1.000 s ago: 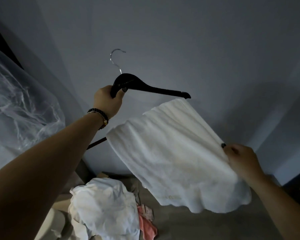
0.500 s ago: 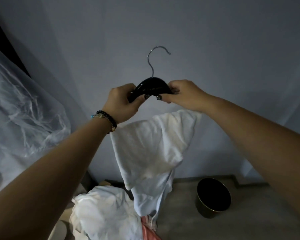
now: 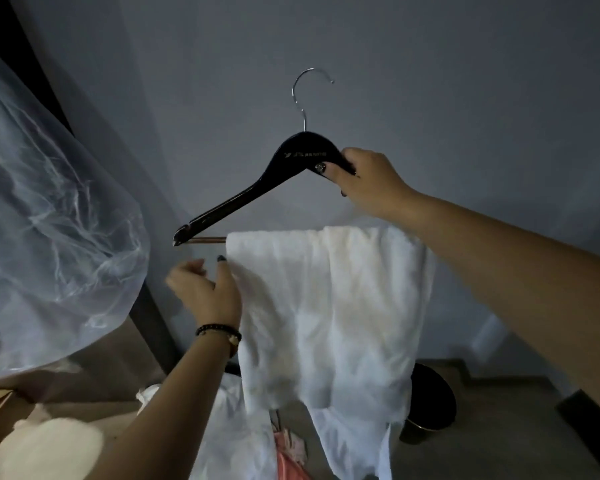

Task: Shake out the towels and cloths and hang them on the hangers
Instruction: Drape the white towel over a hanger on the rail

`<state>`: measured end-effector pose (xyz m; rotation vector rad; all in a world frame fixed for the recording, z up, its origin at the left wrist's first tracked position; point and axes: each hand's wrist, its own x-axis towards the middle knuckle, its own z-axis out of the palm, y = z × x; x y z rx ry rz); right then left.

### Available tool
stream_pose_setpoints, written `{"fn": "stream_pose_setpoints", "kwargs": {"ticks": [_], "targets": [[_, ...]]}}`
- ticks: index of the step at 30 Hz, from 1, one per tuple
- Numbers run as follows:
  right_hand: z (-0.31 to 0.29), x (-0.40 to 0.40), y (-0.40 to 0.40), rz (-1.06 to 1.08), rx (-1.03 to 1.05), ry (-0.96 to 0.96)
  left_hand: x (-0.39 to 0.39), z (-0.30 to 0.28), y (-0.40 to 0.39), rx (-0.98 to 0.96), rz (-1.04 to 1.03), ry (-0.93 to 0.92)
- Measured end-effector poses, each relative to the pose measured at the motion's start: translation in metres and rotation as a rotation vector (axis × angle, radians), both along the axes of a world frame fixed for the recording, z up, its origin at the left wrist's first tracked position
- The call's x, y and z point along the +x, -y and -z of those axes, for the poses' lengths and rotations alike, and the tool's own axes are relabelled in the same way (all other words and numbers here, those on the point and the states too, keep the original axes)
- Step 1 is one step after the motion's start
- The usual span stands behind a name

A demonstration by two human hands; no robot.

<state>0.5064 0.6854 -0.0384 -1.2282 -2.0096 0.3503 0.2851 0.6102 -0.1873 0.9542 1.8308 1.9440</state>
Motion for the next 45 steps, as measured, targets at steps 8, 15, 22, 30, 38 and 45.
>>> {"fn": "stream_pose_setpoints", "kwargs": {"ticks": [8, 15, 22, 30, 38, 45], "targets": [[-0.014, 0.027, 0.008, 0.114, 0.09, -0.005, 0.016, -0.035, -0.021, -0.106, 0.482, -0.016], [-0.02, 0.07, -0.001, 0.334, 0.226, 0.078, 0.019, -0.051, -0.019, -0.014, 0.456, -0.145], [-0.017, 0.067, -0.001, 0.484, 0.192, 0.08, 0.004, -0.027, 0.001, -0.064, 0.461, -0.072], [-0.031, 0.042, -0.001, 0.465, 0.163, 0.016, -0.025, -0.017, 0.014, -0.174, 0.492, -0.023], [-0.081, 0.014, -0.002, 0.296, 0.243, -0.101, -0.041, -0.053, 0.005, -0.241, 0.429, -0.146], [-0.126, 0.024, -0.013, 0.285, 0.237, -0.209, -0.034, -0.174, -0.048, 0.101, 0.213, -0.656]]}}
